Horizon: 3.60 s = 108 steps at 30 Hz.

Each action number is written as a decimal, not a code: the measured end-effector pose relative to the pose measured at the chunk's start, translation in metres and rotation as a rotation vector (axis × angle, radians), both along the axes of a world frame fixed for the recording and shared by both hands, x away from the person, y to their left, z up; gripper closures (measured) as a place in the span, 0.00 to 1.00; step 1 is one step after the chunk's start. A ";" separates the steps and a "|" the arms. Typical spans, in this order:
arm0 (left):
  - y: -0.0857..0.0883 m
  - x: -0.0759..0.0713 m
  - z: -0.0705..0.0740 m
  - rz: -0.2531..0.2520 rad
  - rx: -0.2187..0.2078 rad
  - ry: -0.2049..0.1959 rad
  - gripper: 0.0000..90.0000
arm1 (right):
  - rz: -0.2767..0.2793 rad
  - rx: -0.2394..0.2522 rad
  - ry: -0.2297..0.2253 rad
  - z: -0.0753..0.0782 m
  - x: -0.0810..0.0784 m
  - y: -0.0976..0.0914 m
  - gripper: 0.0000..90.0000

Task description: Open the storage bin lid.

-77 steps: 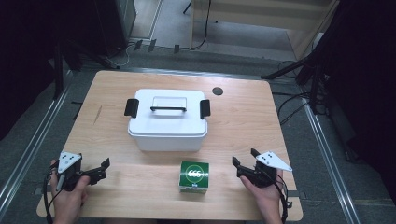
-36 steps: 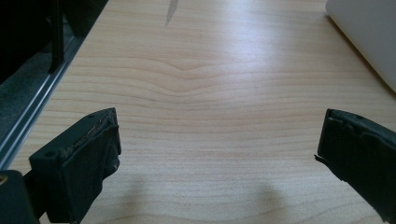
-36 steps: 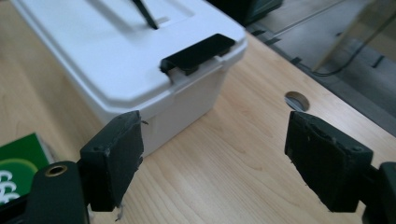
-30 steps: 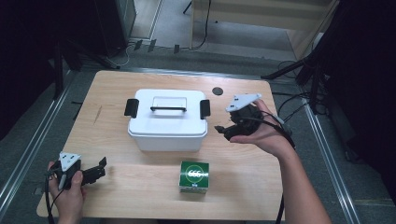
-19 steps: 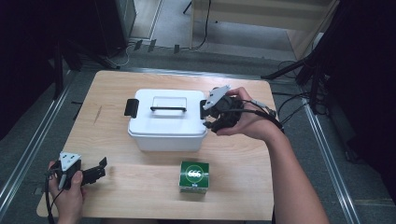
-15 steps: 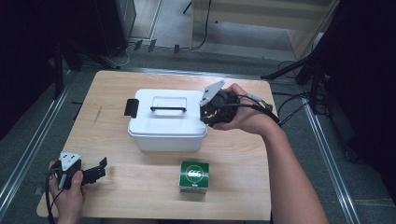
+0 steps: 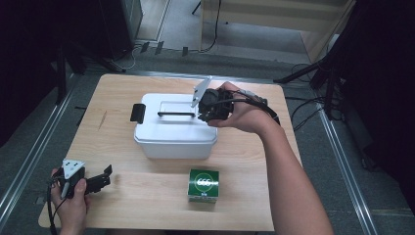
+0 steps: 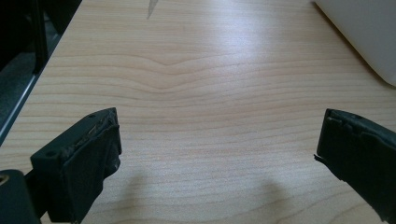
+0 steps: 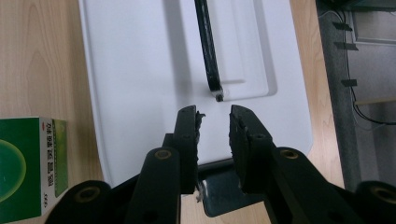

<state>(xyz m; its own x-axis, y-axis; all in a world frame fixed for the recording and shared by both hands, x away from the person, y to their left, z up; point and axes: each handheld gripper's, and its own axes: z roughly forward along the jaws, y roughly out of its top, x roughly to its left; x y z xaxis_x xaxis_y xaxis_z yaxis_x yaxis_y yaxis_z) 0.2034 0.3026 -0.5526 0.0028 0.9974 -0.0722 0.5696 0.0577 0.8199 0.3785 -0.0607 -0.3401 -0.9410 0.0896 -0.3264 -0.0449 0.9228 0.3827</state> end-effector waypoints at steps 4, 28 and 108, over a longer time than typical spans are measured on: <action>0.000 0.000 0.000 -0.001 -0.001 0.000 0.00 | 0.000 -0.047 -0.009 -0.002 0.002 0.010 0.80; 0.000 0.000 0.000 -0.007 0.000 0.004 0.00 | 0.050 -0.109 -0.007 -0.014 0.012 0.052 0.83; 0.002 -0.003 0.000 -0.006 -0.012 -0.028 0.00 | -0.248 -0.006 -0.099 -0.005 -0.028 -0.195 0.95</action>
<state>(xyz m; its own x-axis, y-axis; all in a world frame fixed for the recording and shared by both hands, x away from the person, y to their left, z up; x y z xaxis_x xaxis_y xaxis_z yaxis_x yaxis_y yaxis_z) 0.2004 0.3046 -0.5521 0.0113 0.9964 -0.0838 0.5470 0.0640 0.8347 0.3502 -0.2561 -0.3447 -0.8539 0.3112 -0.4172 0.1457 0.9124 0.3824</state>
